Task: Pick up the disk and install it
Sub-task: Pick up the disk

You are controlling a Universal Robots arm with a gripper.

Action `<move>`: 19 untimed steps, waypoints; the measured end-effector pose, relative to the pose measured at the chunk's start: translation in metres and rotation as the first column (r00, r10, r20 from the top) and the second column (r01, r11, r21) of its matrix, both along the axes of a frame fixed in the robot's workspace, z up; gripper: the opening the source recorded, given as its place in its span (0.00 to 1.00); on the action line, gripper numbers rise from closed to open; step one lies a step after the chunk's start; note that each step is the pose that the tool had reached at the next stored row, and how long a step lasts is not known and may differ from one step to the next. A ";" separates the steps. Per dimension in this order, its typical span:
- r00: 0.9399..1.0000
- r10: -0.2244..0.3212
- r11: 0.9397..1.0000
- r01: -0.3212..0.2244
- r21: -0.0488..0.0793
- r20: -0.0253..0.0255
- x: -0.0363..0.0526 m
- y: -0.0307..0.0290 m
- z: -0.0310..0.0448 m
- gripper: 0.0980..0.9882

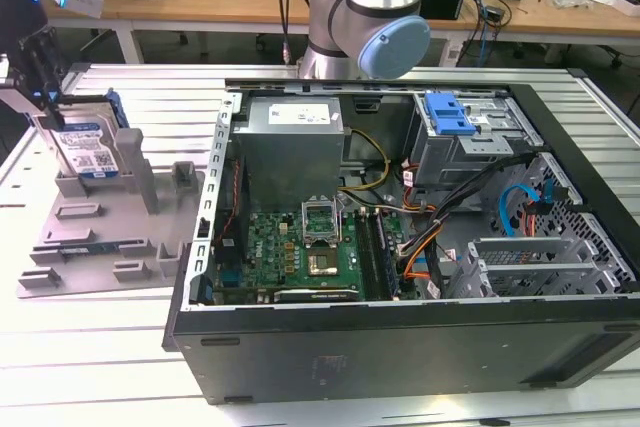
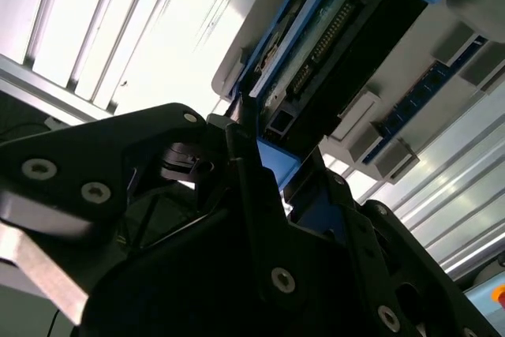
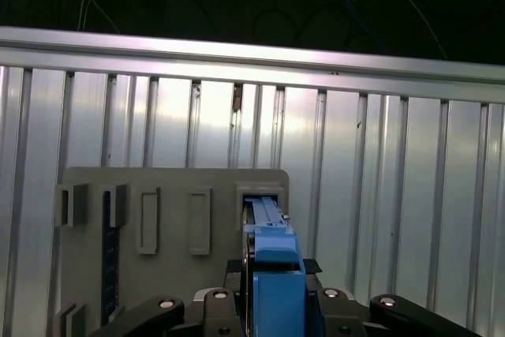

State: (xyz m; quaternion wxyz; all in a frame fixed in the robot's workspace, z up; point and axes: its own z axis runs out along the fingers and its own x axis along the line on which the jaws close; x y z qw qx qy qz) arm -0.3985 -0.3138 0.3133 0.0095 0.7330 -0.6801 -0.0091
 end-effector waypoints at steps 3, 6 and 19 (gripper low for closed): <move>1.000 0.000 1.000 0.000 0.000 0.000 0.0000 0.0000 0.0056 0.30; 1.000 0.000 1.000 0.000 0.000 0.000 0.0000 0.0000 0.0096 0.30; 1.000 0.000 1.000 0.000 0.000 0.000 0.0000 0.0000 0.0387 0.30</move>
